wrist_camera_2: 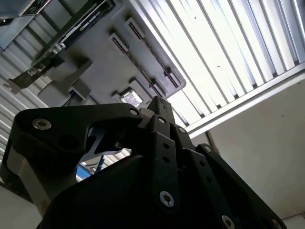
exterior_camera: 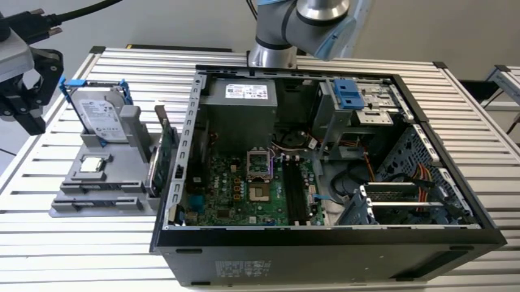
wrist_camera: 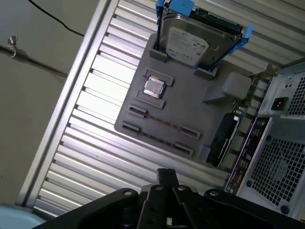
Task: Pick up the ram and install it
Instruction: 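Pick up the ram and move it above insertion slot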
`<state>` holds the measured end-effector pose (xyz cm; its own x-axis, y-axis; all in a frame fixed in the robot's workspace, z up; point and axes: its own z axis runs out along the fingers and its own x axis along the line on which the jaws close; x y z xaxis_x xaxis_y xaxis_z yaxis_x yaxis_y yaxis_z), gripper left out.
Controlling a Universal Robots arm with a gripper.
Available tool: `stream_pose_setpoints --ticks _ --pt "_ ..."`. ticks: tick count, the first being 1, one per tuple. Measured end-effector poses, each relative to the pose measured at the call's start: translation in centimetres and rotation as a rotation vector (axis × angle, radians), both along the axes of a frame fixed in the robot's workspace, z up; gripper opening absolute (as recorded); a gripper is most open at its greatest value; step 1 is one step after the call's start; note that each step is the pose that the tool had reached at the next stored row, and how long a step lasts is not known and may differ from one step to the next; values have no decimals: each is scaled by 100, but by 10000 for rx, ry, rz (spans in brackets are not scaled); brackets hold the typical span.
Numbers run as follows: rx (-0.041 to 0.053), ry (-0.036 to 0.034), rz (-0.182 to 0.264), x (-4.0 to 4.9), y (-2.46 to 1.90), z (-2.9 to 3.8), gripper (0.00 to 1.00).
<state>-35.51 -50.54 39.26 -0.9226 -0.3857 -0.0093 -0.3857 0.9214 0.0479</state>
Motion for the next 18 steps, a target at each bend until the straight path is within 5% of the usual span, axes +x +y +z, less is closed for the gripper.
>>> stream_pose_setpoints --ticks 18 --pt "0 0 1259 1 5 0 0"
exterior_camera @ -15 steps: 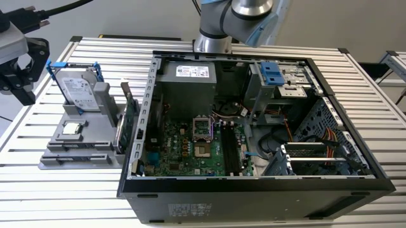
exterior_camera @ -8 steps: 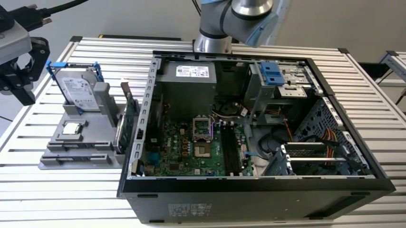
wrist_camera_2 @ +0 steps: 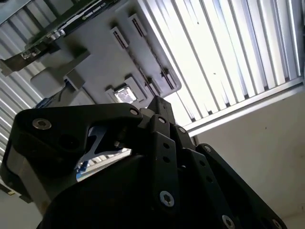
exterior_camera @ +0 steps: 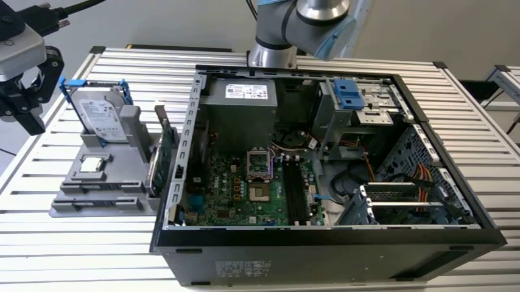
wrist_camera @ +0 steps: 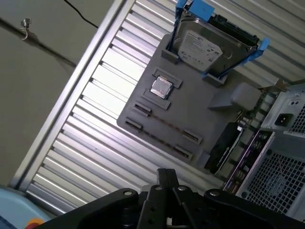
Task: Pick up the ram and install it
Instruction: 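Pick up the ram and move it above insertion slot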
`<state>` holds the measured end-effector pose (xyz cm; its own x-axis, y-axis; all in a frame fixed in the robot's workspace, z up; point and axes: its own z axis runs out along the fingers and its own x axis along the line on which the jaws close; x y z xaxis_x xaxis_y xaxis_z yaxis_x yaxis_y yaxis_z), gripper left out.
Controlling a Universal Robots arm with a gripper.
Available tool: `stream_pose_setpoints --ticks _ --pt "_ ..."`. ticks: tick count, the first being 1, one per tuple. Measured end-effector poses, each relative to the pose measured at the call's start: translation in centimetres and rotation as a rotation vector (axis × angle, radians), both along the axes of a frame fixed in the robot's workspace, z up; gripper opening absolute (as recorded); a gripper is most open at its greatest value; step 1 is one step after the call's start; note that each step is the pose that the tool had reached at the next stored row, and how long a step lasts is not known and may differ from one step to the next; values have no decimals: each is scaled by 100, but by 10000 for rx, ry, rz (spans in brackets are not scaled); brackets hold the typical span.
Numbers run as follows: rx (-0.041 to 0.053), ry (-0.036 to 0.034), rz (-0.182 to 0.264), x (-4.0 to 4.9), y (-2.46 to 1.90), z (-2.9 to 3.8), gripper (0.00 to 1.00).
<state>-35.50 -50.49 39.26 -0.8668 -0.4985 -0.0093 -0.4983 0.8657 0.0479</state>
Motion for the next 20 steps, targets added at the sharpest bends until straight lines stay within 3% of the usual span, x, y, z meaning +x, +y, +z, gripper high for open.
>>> stream_pose_setpoints --ticks 20 --pt "-1 0 1376 -1 6 0 0"
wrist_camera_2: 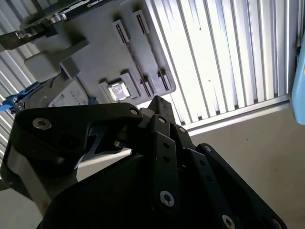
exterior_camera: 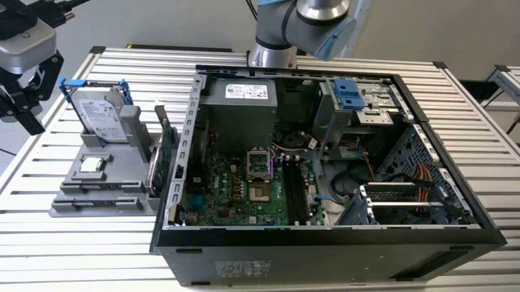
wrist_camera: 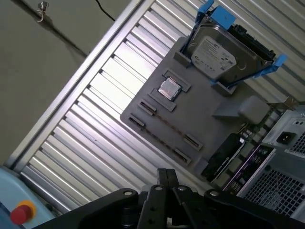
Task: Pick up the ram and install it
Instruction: 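Pick up the ram and move it above insertion slot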
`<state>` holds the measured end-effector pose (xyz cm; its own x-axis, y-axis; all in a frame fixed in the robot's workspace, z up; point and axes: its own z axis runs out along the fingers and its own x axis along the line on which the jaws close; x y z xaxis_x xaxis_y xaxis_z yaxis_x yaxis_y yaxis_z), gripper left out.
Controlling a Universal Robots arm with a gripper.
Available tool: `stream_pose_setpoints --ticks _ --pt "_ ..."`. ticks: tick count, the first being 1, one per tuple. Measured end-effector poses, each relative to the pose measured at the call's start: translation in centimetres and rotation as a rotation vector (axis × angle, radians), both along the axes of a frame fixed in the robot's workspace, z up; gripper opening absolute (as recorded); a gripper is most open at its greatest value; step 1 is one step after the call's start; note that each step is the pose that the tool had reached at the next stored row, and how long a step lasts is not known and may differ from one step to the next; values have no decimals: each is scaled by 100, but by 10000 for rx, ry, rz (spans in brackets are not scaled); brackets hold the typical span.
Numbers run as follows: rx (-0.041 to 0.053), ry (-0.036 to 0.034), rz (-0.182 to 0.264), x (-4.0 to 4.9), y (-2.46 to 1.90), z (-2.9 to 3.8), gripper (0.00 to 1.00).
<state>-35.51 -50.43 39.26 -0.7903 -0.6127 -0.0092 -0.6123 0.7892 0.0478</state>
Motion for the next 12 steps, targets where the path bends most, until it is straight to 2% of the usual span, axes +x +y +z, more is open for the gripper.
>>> stream_pose_setpoints --ticks 12 --pt "-16 -8 395 0 0 0 0"
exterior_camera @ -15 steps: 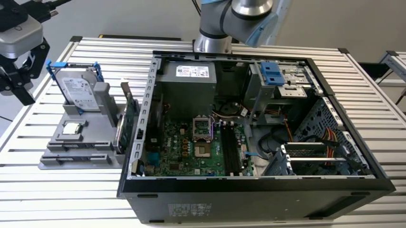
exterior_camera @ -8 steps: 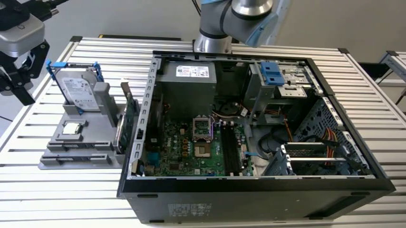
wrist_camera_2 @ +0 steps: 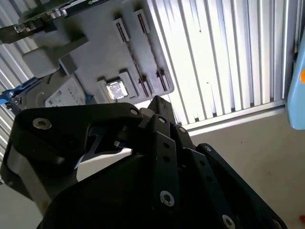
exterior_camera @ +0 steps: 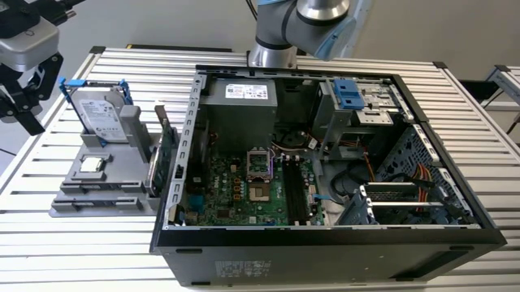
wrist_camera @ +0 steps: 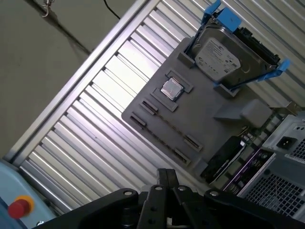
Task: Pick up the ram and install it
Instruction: 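Pick up the ram and move it above insertion slot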
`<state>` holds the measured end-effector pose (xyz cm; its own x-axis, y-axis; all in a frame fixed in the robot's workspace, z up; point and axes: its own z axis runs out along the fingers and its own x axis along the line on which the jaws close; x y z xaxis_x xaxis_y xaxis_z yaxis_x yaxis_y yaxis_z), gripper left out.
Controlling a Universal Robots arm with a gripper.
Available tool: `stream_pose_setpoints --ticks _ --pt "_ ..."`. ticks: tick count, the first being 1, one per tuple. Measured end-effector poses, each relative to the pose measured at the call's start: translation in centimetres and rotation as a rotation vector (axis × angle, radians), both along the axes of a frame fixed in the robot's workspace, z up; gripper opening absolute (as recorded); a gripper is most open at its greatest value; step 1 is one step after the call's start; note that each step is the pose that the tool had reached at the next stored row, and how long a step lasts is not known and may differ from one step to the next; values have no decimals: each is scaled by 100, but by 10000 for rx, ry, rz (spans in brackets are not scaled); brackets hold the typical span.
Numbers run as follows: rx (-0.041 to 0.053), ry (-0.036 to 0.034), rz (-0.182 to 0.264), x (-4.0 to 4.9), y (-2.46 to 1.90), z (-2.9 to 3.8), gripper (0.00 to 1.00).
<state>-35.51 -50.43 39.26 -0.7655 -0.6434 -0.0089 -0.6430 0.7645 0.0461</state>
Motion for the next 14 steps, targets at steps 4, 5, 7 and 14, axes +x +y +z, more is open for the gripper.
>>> stream_pose_setpoints --ticks 4,5,7,14 --pt "0 -23 165 1 0 0 0" --pt "0 -26 223 0 0 0 0" --pt "-2 -26 363 0 0 0 0" --pt "-1 -54 969 0 0 0 0"
